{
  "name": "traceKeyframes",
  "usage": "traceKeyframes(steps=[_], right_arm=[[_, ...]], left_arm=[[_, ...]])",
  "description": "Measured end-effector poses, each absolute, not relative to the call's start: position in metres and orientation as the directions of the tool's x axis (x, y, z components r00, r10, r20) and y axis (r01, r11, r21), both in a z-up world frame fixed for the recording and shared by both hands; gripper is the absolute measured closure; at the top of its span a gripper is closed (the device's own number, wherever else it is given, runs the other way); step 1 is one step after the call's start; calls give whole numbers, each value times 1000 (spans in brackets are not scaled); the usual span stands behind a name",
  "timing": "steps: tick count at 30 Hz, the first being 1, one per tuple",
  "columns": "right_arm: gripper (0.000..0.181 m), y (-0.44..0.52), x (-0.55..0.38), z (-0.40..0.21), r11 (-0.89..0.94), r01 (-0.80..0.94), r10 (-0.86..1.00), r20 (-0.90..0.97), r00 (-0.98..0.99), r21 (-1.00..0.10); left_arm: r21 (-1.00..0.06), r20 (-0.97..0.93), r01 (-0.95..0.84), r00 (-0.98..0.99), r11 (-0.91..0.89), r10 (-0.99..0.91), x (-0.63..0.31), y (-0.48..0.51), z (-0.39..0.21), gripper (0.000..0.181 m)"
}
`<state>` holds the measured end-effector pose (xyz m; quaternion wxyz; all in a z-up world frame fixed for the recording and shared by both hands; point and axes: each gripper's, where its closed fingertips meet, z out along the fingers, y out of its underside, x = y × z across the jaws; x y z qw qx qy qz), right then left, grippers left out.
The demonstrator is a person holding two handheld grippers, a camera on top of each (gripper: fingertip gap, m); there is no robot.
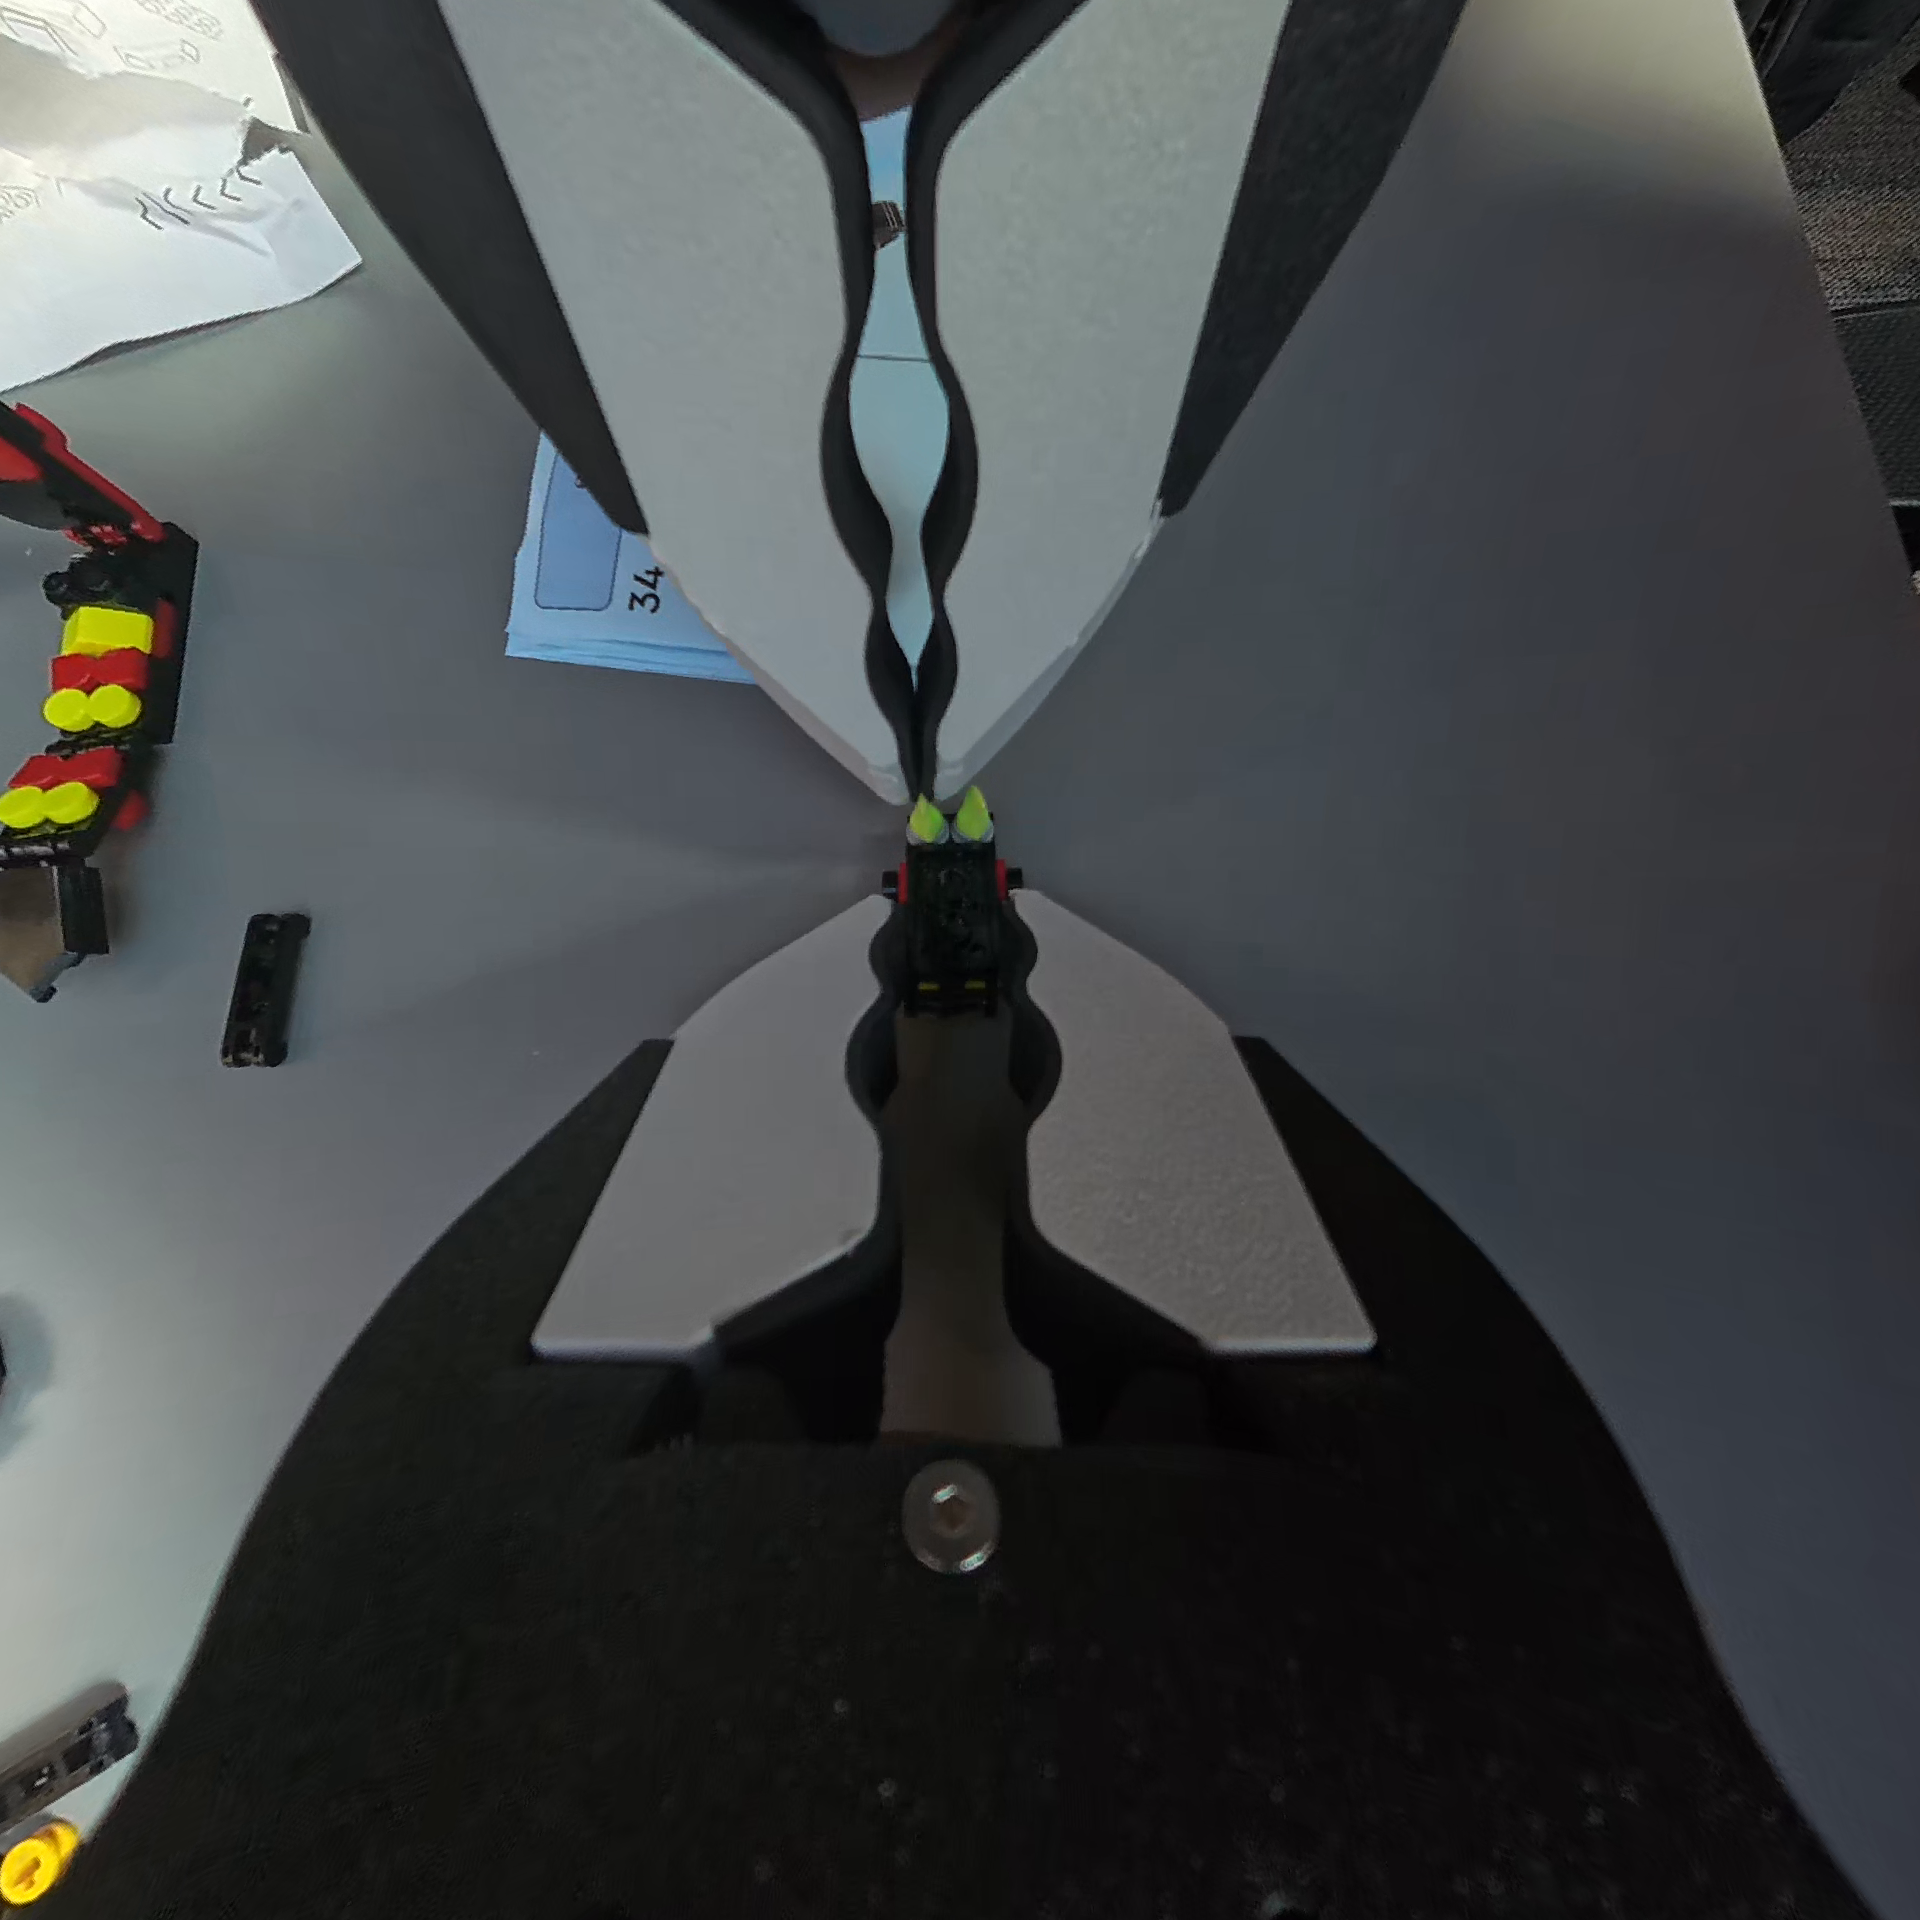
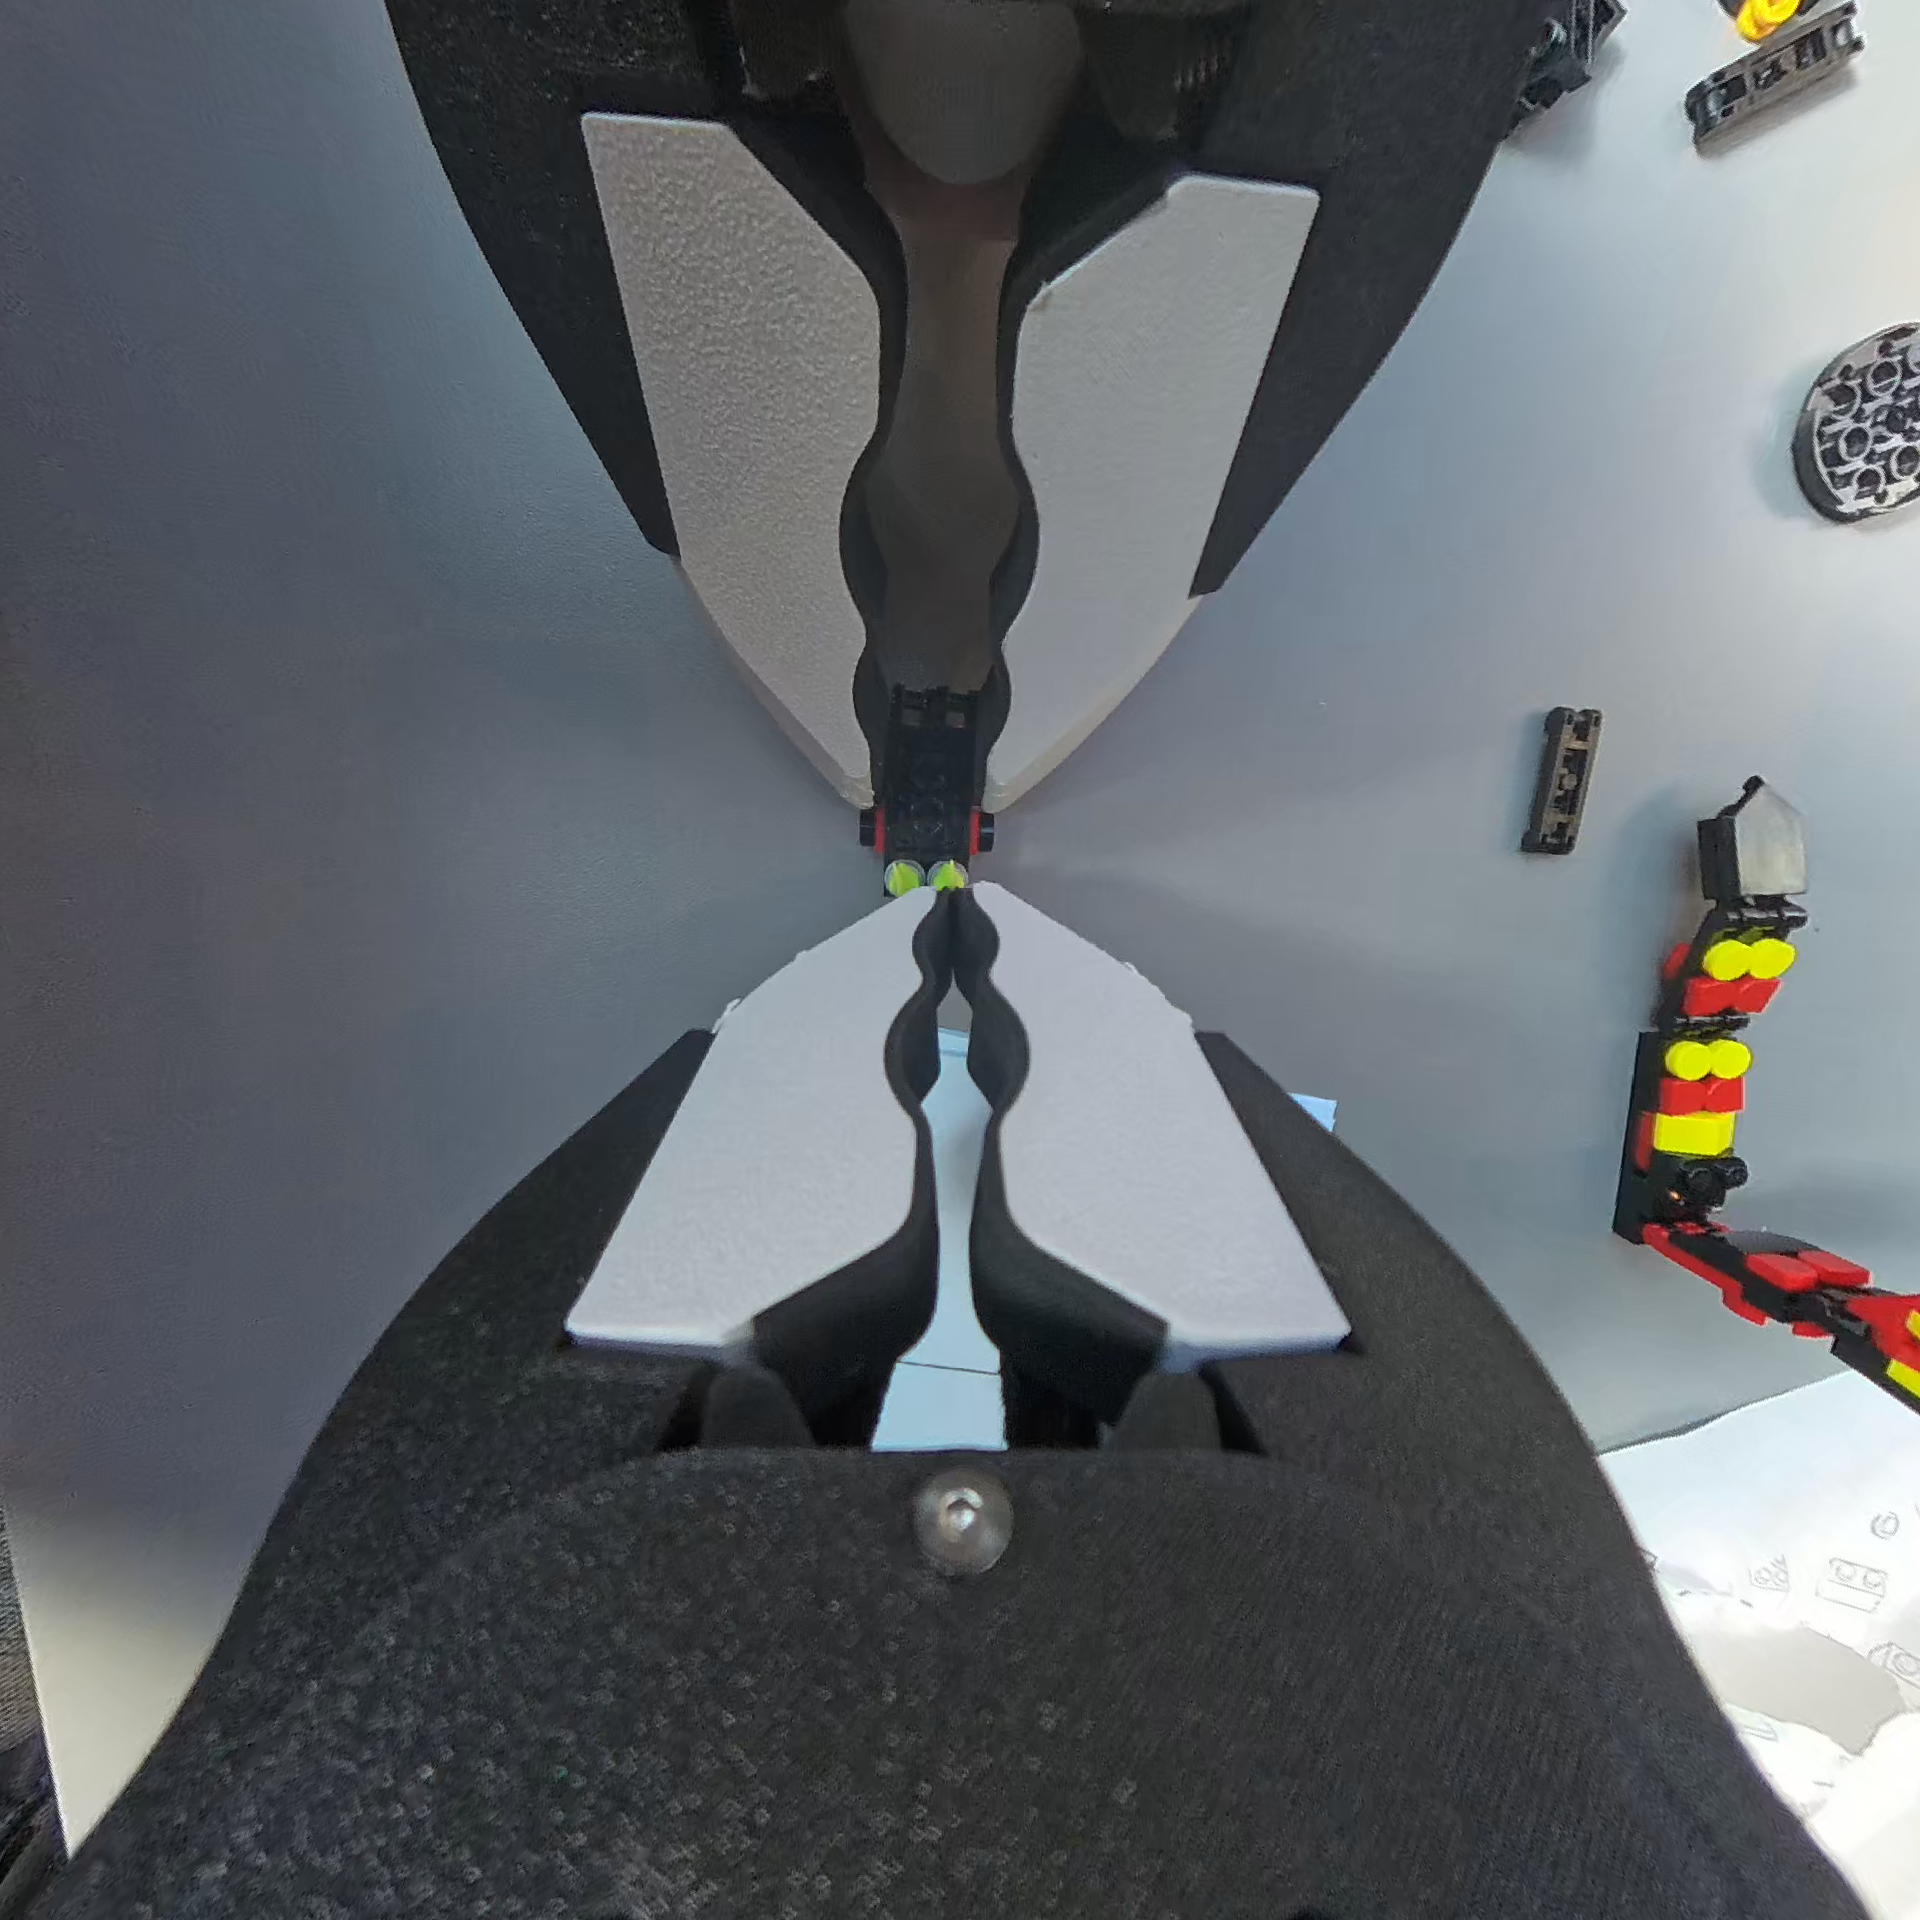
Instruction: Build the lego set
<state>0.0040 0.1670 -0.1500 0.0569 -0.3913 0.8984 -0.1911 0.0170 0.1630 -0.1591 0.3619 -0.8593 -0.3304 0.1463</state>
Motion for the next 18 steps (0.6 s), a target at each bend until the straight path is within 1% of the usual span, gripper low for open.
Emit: traceKeyframes(steps=[6, 9, 10, 11, 12, 14, 15, 18], right_arm=[[181, 167, 4, -151, 626, -673, -719, 43, -694, -394], [181, 165, 4, -150, 612, -676, -714, 79, -695, -411], [180, 165, 3, -149, 614, -674, -707, 94, -701, -412], [172, 165, 0, -147, 621, -666, -695, 104, -712, -413], [171, 166, -3, -141, 626, -653, -682, 109, -724, -426], [170, 168, -13, -118, 636, -598, -630, 120, -767, -487], [170, 169, -26, -100, 642, -560, -573, 157, -804, -524], [168, 198, -78, -37, 621, -426, -331, 273, -903, -658]], left_arm=[[-719, -13, 461, 739, -521, 673, 17, 163, -159, 164], [-716, -19, 461, 738, -524, 675, 17, 162, -159, 164], [-713, -21, 463, 737, -526, 676, 17, 162, -160, 164], [-712, -23, 462, 738, -530, 674, 17, 161, -160, 164], [-712, -22, 461, 739, -530, 673, 17, 161, -160, 164], [-712, -17, 464, 740, -528, 673, 17, 161, -160, 164], [-711, -19, 463, 740, -530, 672, 17, 161, -160, 164], [-706, -25, 460, 744, -538, 668, 17, 161, -160, 164]])
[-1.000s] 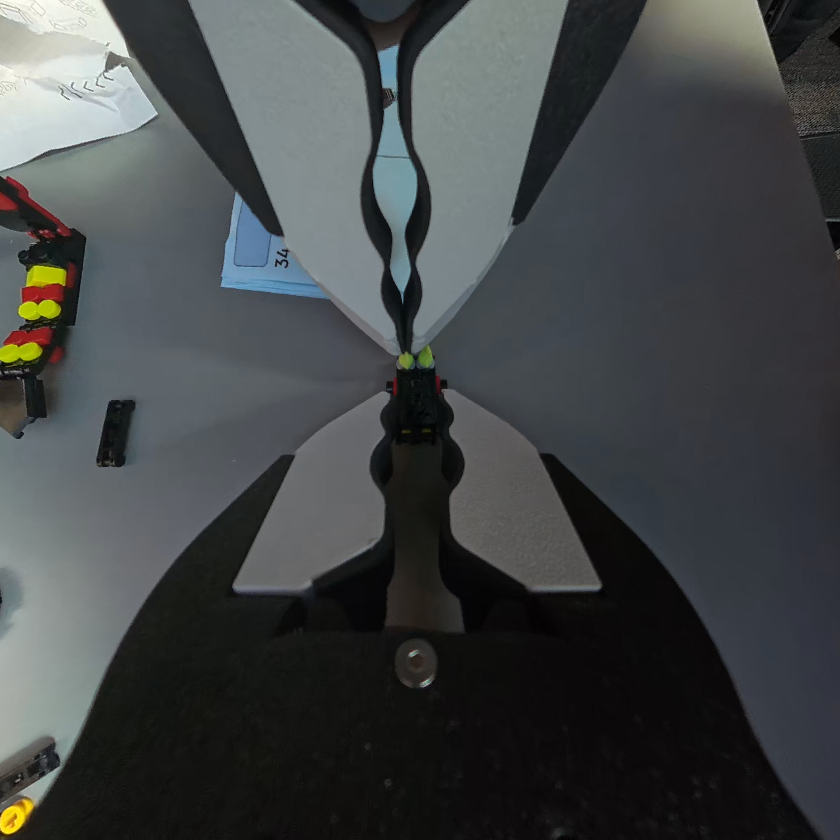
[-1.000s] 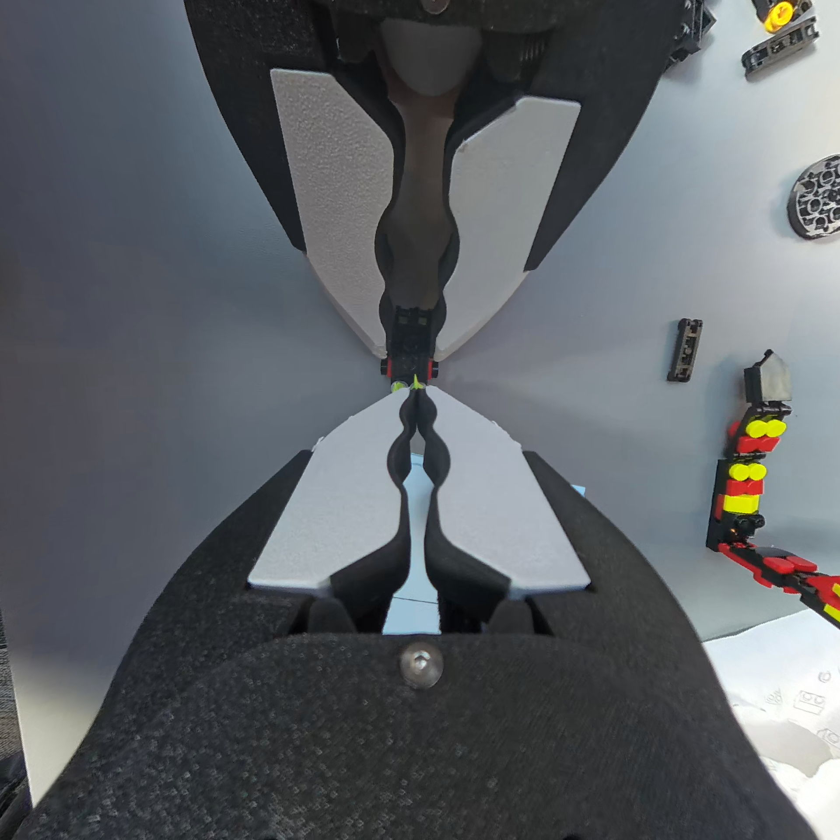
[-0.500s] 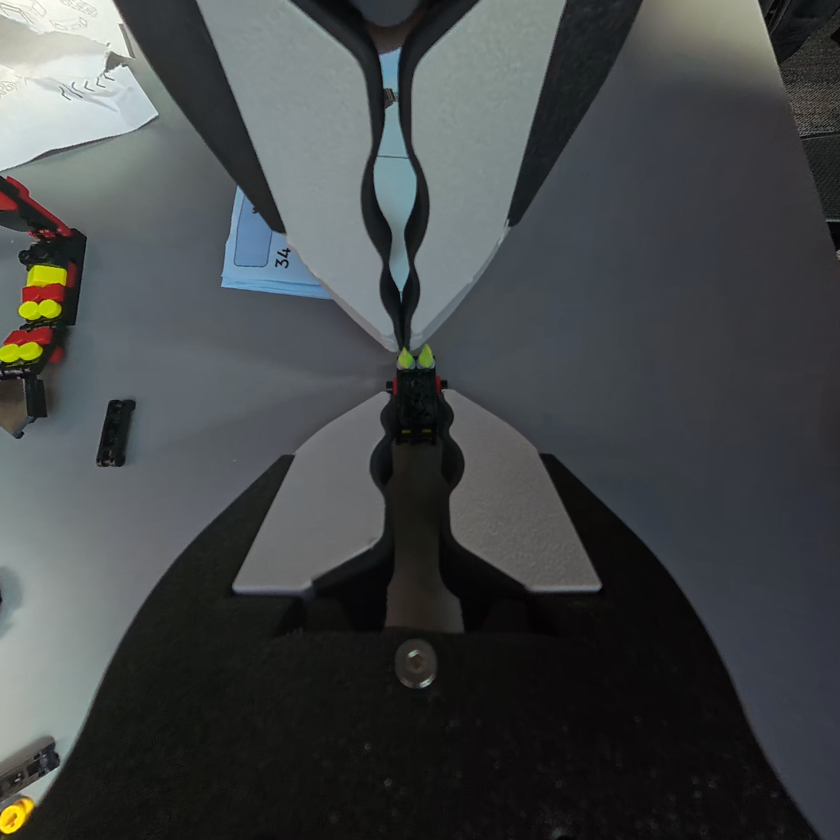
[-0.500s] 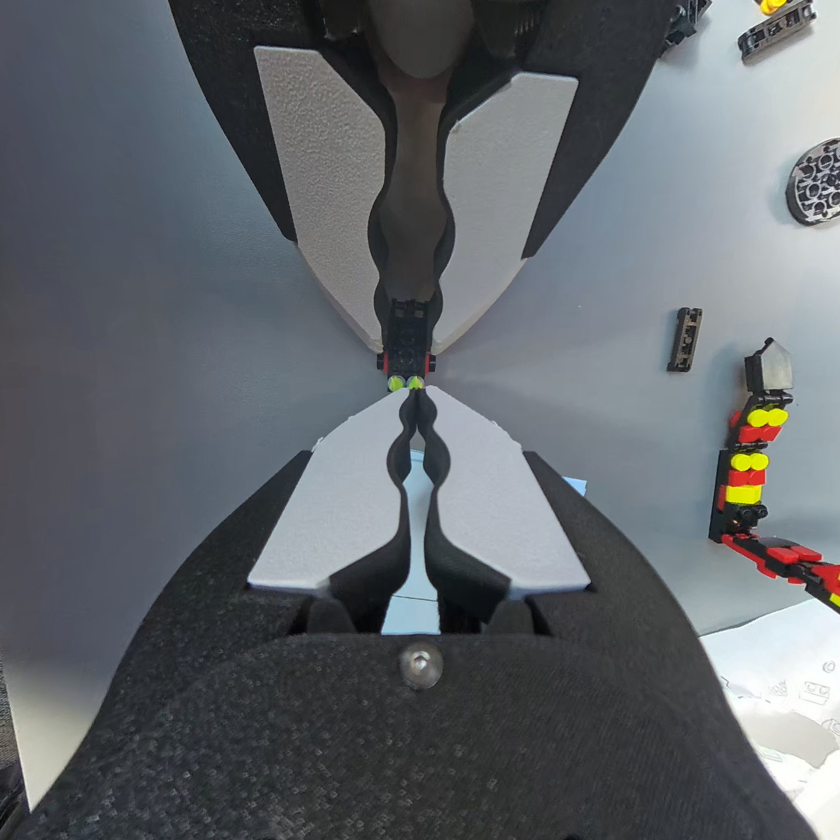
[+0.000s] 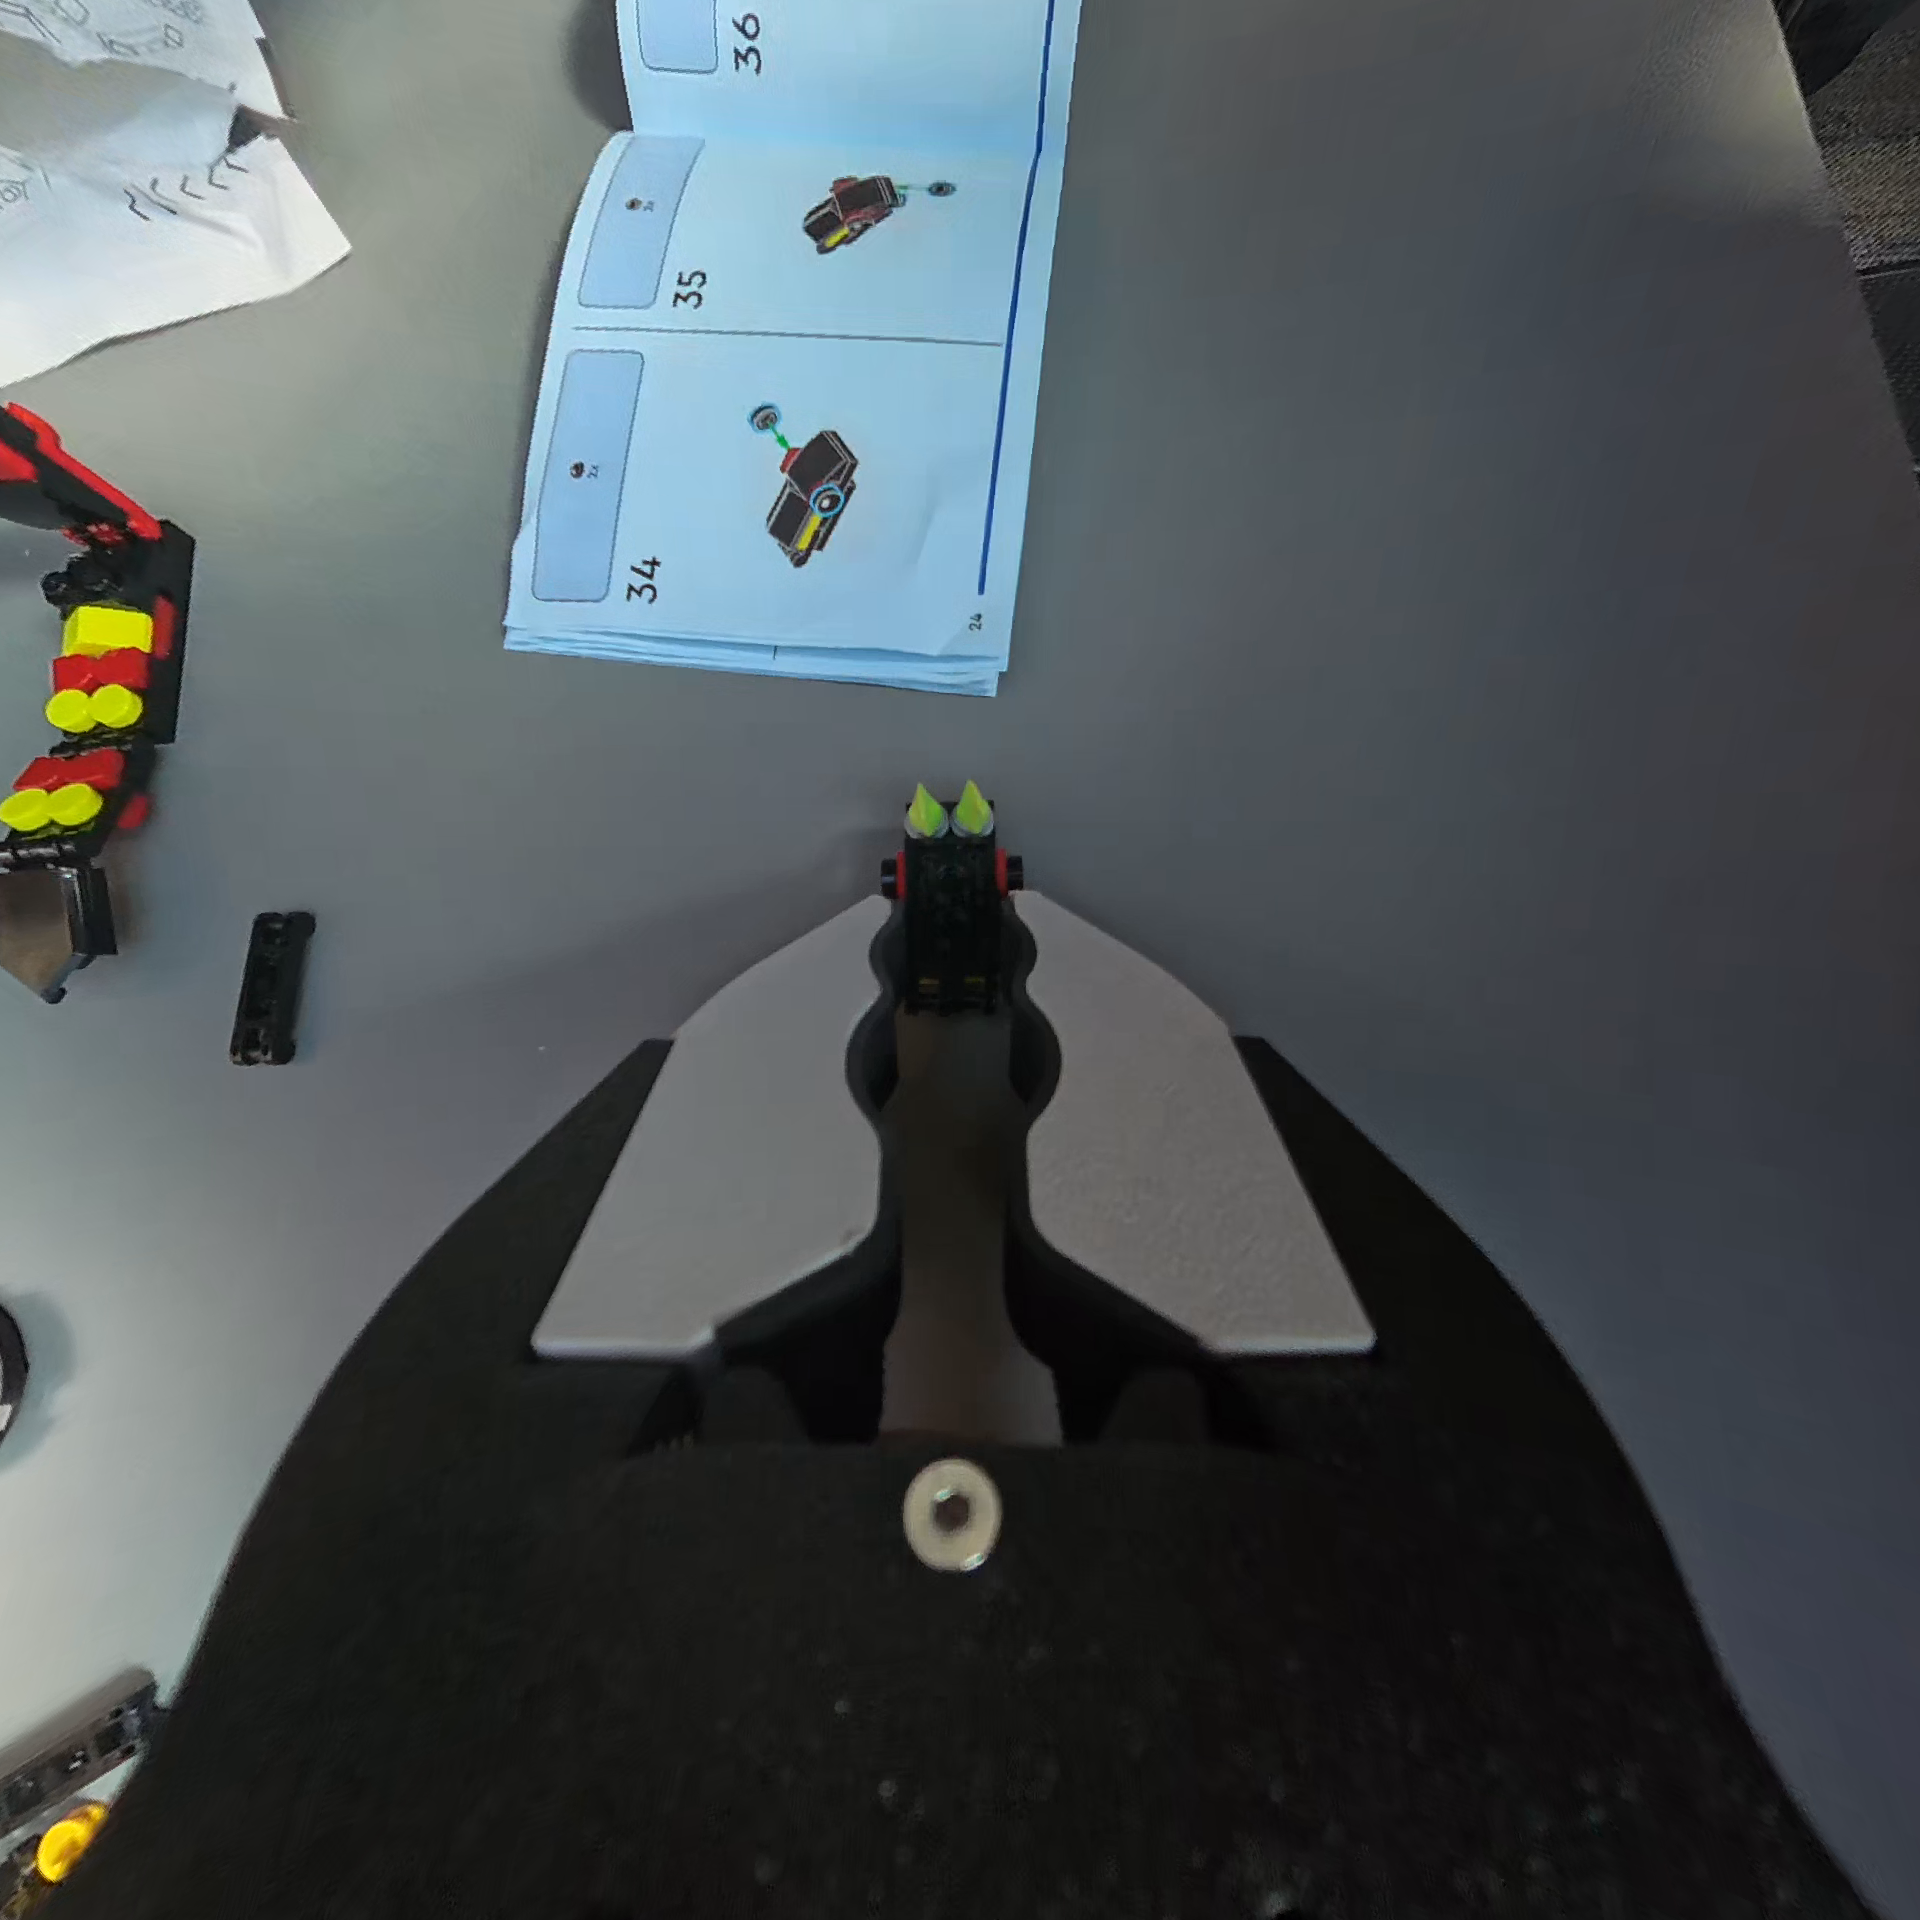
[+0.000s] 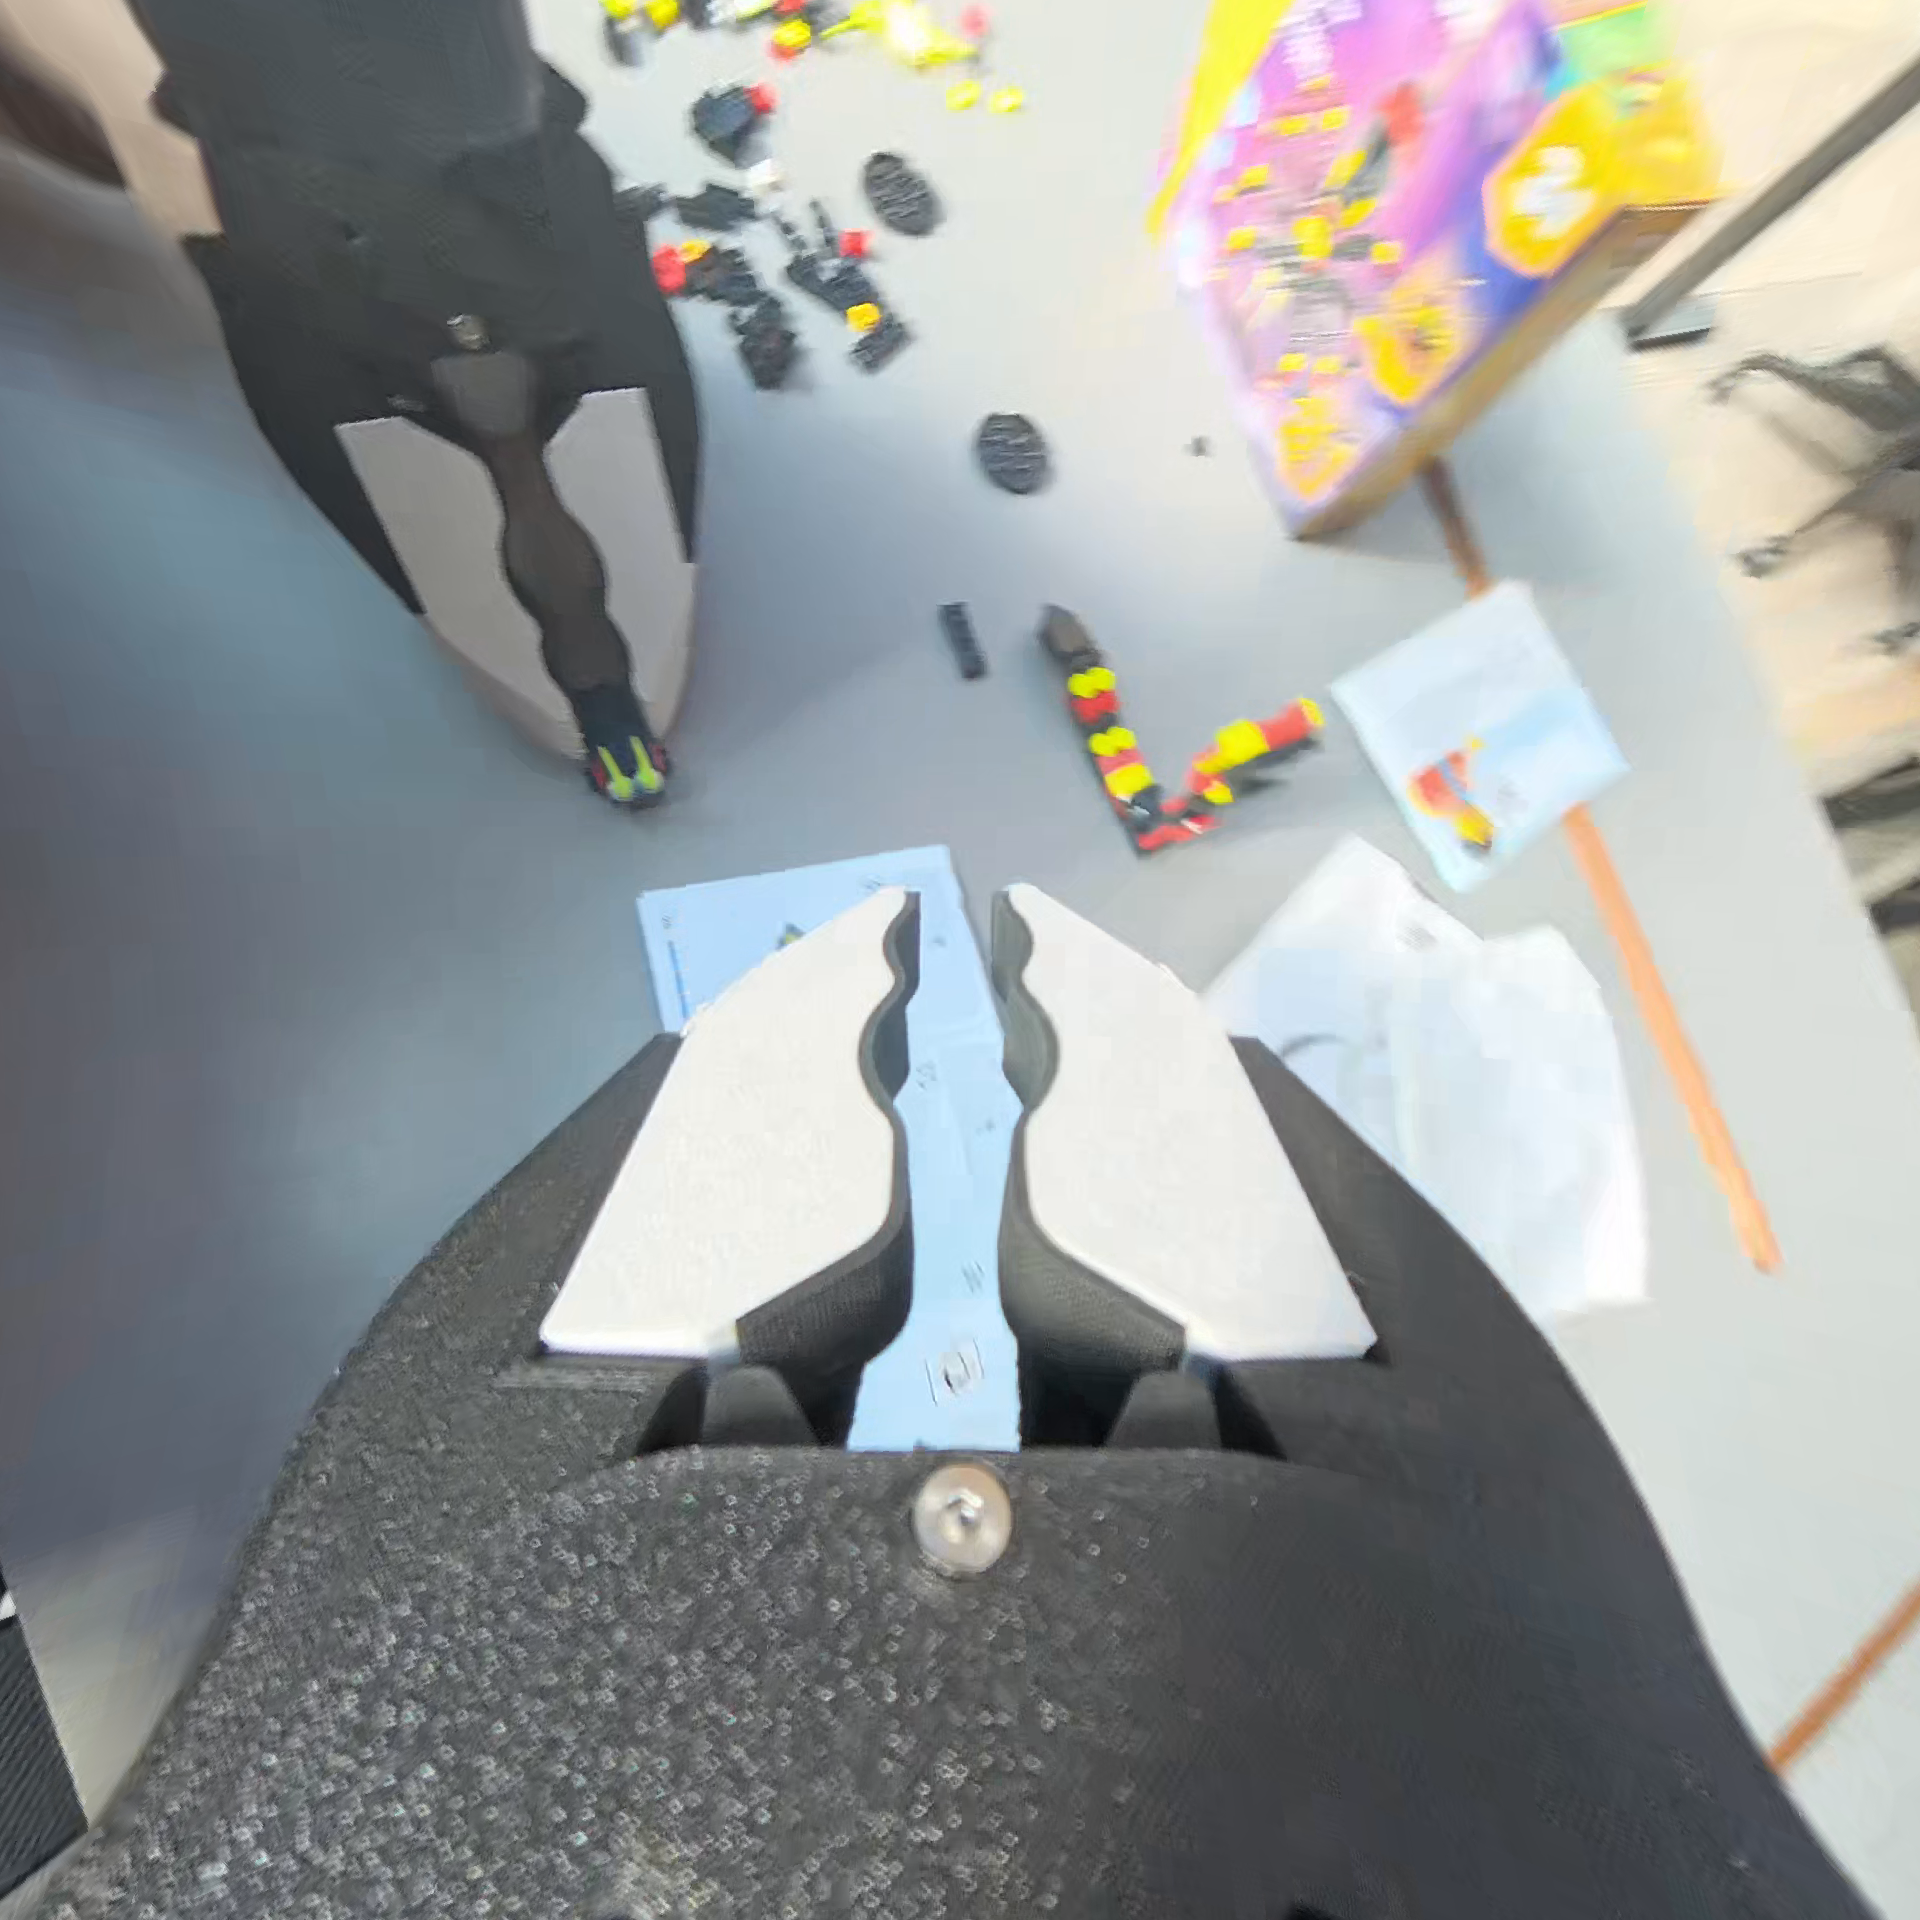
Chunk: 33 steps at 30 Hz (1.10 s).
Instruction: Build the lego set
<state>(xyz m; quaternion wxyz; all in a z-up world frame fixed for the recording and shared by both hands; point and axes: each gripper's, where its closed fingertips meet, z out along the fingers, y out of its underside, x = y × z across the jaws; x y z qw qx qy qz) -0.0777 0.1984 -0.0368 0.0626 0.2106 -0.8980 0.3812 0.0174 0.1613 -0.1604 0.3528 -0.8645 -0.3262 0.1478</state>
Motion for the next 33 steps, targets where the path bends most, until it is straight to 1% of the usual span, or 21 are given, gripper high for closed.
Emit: traceKeyframes(steps=[2, 3, 4, 6, 7, 8, 10, 12, 14, 15, 17, 21, 23, 24, 25, 26, 29, 32, 33], right_arm=[[167, 242, -117, -6, 620, -343, -125, 343, -931, -706], [166, 269, -131, 2, 624, -290, -35, 344, -938, -726], [165, 295, -140, 4, 627, -231, 38, 326, -945, -744], [166, 342, -149, -9, 635, -114, 147, 263, -953, -764], [167, 358, -147, -26, 649, -82, 151, 233, -961, -756], [167, 371, -143, -47, 687, -86, 114, 224, -968, -721], [167, 386, -141, -87, 753, -170, 22, 283, -959, -635], [167, 393, -135, -117, 793, -198, -71, 235, -969, -576], [167, 397, -136, -134, 800, -223, -129, 203, -971, -557], [167, 398, -136, -140, 798, -236, -165, 175, -971, -554], [166, 396, -141, -145, 778, -277, -211, 182, -960, -564], [158, 394, -143, -160, 765, -379, -352, 155, -923, -521], [163, 393, -147, -168, 765, -411, -398, 139, -907, -496], [166, 390, -145, -167, 751, -413, -419, 110, -901, -515], [168, 391, -144, -169, 753, -420, -446, 77, -892, -507], [181, 391, -144, -170, 755, -426, -458, 63, -887, -499], [181, 390, -143, -169, 748, -440, -481, 49, -875, -497], [181, 381, -137, -151, 696, -398, -490, 10, -872, -598], [181, 379, -140, -145, 680, -390, -480, 26, -877, -620]], left_arm=[[-700, -22, 463, 748, -544, 664, 18, 161, -160, 164], [-695, -17, 467, 750, -547, 662, 19, 161, -160, 163], [-694, -10, 470, 752, -546, 660, 19, 162, -159, 157], [-700, -4, 467, 754, -540, 657, 20, 164, -151, 147], [-703, -10, 461, 755, -542, 655, 21, 165, -146, 141], [-707, -22, 451, 756, -545, 654, 20, 167, -138, 139], [-738, -60, 406, 756, -539, 652, 12, 179, -118, 139], [-767, -97, 357, 757, -533, 646, -4, 203, -100, 140], [-760, -162, 302, 771, -576, 617, -26, 232, -94, 143], [-741, -195, 275, 784, -612, 589, -38, 246, -96, 145], [-696, -227, 243, 819, -676, 528, -62, 274, -107, 146], [-651, -168, 228, 887, -724, 430, -99, 319, -129, 146], [-636, -122, 239, 908, -734, 401, -109, 334, -137, 146], [-617, -95, 253, 916, -745, 389, -112, 338, -143, 146], [-597, -70, 263, 924, -758, 376, -112, 341, -150, 147], [-579, -48, 272, 929, -769, 366, -111, 343, -157, 152], [-556, -29, 283, 933, -782, 358, -109, 344, -168, 167], [-571, -4, 305, 927, -762, 374, -110, 343, -168, 181], [-574, -3, 307, 926, -759, 377, -110, 343, -168, 181]])
